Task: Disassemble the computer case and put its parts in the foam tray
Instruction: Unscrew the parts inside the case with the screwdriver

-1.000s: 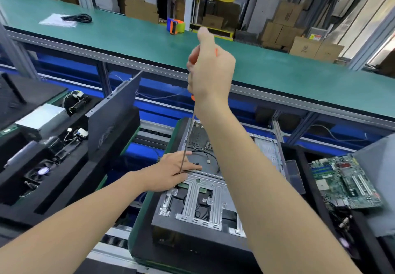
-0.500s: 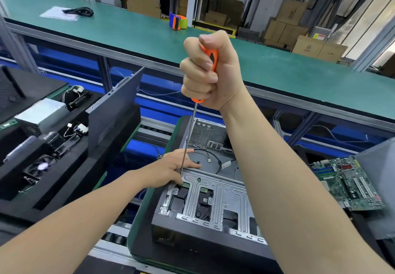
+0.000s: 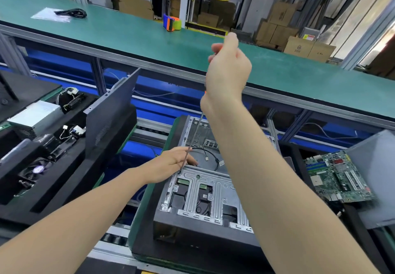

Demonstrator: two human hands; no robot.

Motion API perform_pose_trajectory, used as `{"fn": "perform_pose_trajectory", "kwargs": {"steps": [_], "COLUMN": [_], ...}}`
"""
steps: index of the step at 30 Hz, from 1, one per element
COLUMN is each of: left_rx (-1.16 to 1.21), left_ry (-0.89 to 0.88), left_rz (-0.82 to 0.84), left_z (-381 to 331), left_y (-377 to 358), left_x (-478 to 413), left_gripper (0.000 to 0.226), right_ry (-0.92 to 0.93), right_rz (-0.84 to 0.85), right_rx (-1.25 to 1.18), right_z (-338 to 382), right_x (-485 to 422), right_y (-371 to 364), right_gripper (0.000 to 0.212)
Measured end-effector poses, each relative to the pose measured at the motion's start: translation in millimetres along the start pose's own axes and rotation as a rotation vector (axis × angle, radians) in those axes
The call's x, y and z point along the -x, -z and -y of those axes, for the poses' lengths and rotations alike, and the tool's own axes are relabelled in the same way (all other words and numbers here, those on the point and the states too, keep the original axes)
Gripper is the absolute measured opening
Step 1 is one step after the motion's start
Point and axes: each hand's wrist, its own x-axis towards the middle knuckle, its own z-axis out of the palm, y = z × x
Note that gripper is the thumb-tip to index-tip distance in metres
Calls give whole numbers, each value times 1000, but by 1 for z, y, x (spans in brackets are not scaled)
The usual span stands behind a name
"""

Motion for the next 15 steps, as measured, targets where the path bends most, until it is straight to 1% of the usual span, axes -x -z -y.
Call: {"fn": "perform_pose_trajectory", "kwargs": {"steps": [2, 3, 5, 7, 10, 13, 15], "left_rx": [-111, -200, -401, -541, -560, -620, -573], "left_ry": [-17, -16, -13, -38, -49, -96, -100], "left_rz": [21, 52, 129, 186, 205, 160, 121], "left_z": [-4, -5, -7, -8, -9, 0, 7], "left_y": [3, 6, 14, 21, 23, 14, 10], "left_x": [0, 0, -2, -9, -21, -29, -30], "left_gripper": [37, 37, 36, 35, 33, 26, 23], "right_ry": [93, 109, 61, -12, -79, -175, -226], "right_rz": [-57, -47, 62, 248, 601, 1026, 1269], "right_rx": [-8, -36, -106, -157, -178, -247, -300], "right_z": [-8, -9, -8, -4, -2, -1, -3], "right_x": [4, 5, 0, -4, -11, -19, -24], "right_y": [-4, -5, -5, -4, 0, 2, 0], "right_gripper": [47, 48, 48, 47, 49, 51, 47]}}
